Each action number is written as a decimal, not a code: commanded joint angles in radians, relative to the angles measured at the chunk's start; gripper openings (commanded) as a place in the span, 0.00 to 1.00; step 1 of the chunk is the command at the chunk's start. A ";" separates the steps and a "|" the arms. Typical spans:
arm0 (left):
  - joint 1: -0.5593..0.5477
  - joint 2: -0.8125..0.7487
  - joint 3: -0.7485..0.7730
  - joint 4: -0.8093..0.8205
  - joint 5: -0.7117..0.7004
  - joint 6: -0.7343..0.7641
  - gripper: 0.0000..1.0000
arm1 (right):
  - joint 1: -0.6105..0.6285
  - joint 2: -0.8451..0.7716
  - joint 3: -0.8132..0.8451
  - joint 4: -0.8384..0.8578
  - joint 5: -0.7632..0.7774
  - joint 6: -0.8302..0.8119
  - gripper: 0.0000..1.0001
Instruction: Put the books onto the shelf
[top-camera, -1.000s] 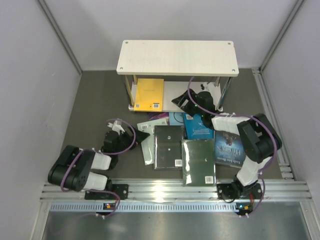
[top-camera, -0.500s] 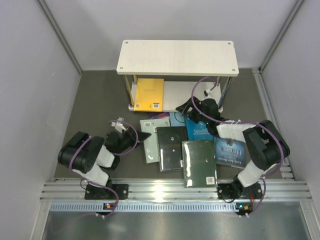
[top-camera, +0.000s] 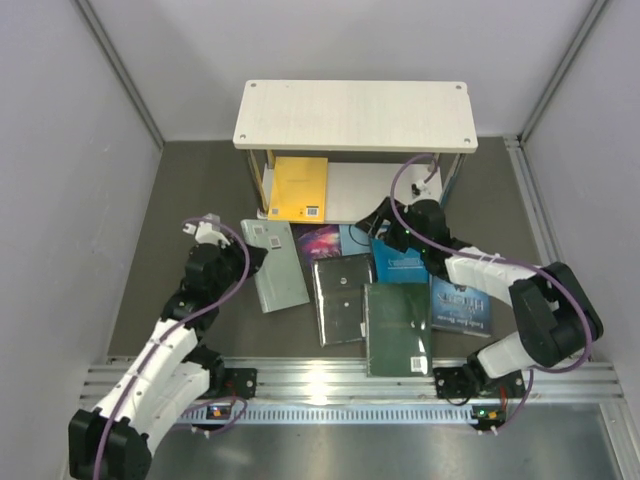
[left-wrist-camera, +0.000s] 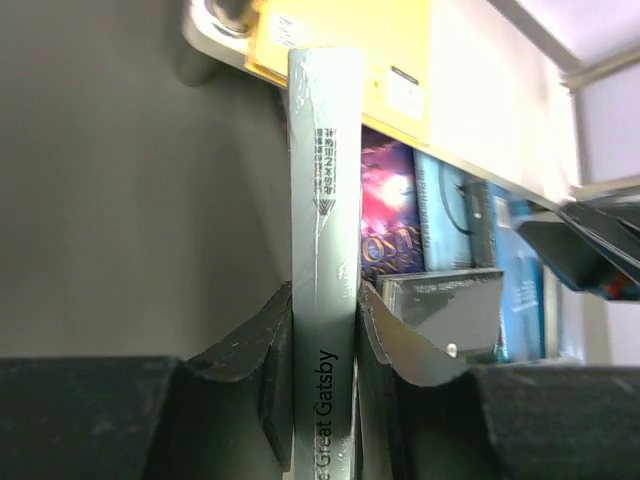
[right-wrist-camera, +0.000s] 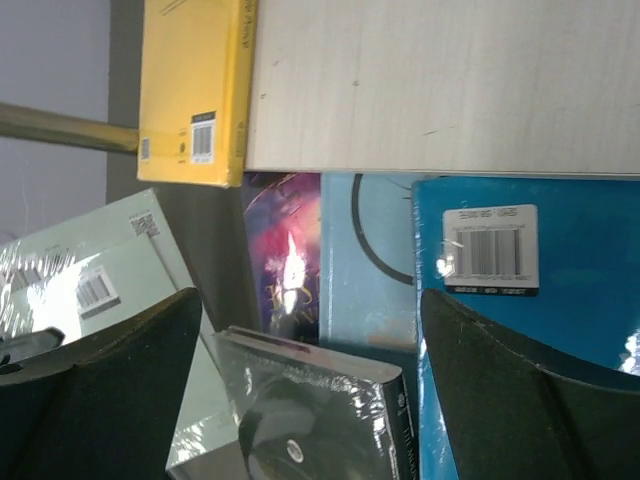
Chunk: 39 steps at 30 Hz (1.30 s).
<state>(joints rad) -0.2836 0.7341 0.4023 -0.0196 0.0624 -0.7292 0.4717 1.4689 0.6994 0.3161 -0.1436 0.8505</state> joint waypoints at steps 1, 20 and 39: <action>0.003 -0.029 0.144 -0.134 -0.041 0.036 0.00 | 0.031 -0.065 0.018 0.021 -0.074 -0.045 0.91; 0.003 -0.153 0.305 -0.059 0.276 -0.176 0.00 | 0.136 0.188 -0.241 1.172 -0.521 0.457 1.00; 0.003 -0.193 0.109 0.191 0.372 -0.374 0.00 | 0.321 0.128 -0.167 1.172 -0.490 0.417 0.18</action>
<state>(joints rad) -0.2756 0.5617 0.4934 -0.0273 0.4038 -1.0515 0.7692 1.6241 0.4984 1.2816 -0.6407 1.3083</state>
